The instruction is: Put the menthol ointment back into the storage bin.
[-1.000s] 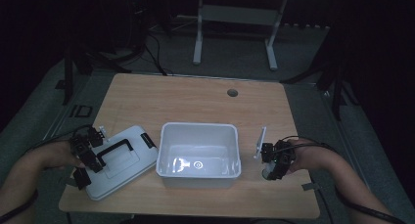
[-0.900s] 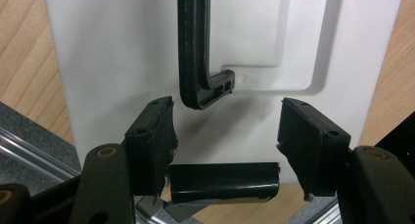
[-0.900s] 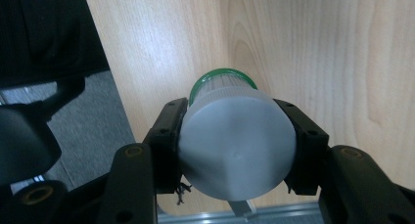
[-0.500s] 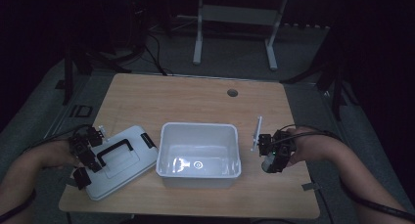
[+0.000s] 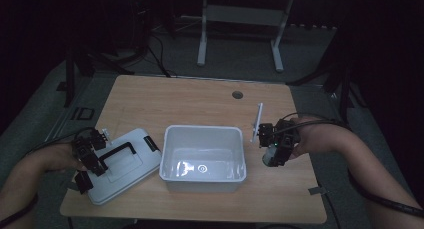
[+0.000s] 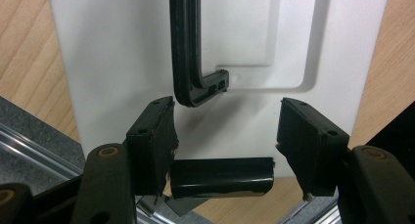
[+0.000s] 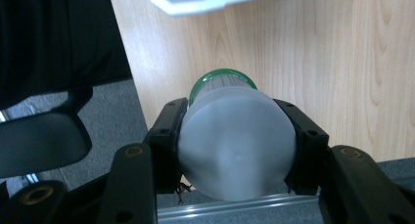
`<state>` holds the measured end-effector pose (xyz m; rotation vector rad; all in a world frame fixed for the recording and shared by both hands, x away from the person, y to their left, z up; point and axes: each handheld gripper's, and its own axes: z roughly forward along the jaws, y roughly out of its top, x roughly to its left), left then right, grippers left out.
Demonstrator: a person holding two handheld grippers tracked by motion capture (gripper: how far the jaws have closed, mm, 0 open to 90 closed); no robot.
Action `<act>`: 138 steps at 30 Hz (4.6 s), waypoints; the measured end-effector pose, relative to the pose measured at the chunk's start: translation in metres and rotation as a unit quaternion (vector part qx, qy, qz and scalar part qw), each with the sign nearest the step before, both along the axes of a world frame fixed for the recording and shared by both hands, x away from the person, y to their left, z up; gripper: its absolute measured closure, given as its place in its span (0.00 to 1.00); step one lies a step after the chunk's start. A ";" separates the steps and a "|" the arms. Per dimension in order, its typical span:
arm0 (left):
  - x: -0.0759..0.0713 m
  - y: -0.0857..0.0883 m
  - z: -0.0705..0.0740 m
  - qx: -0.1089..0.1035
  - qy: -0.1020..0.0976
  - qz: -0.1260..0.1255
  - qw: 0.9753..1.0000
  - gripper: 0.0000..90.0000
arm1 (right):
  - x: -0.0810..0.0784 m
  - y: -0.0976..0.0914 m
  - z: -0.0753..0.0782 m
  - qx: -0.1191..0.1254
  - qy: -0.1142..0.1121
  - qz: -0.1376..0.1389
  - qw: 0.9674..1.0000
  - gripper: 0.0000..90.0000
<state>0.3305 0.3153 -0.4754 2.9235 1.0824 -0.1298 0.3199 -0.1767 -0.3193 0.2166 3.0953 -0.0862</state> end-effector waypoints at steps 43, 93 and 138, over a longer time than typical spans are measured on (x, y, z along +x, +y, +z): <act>0.002 -0.003 -0.007 0.008 0.007 -0.010 1.000 0.43 | 0.013 0.095 -0.085 0.015 0.012 0.064 0.998 0.56; 0.002 -0.005 -0.014 0.015 0.011 -0.019 1.000 0.44 | 0.029 0.127 -0.175 -0.039 0.048 0.051 0.997 0.56; 0.001 -0.008 -0.011 0.018 0.013 -0.020 1.000 0.44 | 0.025 0.088 -0.074 0.008 0.008 0.039 0.999 0.51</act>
